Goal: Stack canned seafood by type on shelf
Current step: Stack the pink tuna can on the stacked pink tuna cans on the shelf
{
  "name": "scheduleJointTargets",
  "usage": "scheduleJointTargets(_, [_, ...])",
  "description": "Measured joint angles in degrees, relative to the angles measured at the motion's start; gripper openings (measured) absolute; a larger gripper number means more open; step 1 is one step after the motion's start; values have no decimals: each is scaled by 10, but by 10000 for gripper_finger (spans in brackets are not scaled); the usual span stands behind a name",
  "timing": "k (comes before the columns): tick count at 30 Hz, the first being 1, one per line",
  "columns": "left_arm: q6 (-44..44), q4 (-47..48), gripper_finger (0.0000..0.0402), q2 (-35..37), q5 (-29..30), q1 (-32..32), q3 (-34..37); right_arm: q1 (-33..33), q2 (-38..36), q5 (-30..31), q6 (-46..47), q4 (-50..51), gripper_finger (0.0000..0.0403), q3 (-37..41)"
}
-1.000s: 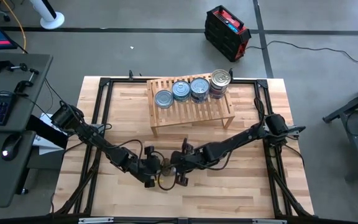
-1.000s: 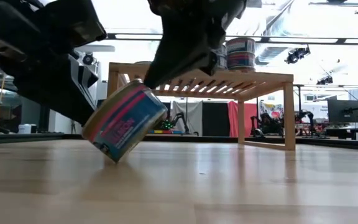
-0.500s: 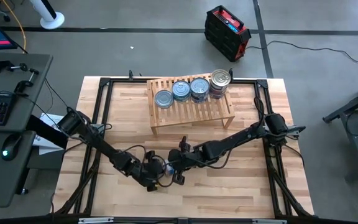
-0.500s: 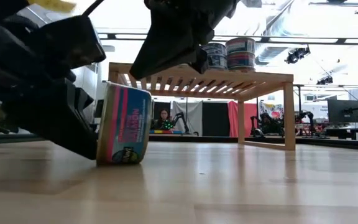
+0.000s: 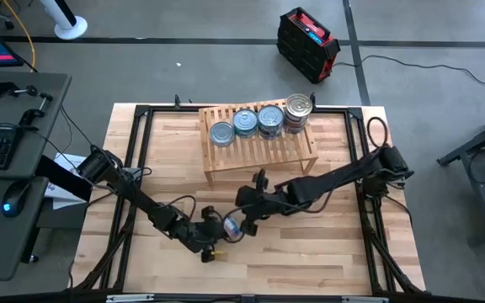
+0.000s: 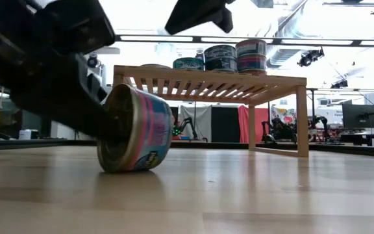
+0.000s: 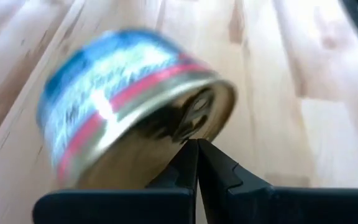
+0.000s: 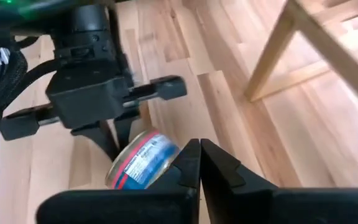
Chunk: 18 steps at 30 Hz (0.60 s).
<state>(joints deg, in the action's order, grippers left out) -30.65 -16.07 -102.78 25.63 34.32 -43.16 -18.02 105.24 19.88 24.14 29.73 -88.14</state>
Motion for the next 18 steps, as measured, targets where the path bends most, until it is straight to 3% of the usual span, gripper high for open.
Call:
scheduleJointTargets(9, [18, -79, 0, 0, 0, -13, 0, 0, -15, 14, 33, 34, 0, 0])
scheduleJointTargets(14, [11, -84, 0, 2, -15, -10, 0, 0, -15, -19, 55, 39, 0, 0])
scheduleJointTargets(18, [-25, -29, 0, 42, -41, -7, 0, 0, -15, -71, 92, 21, 1, 0])
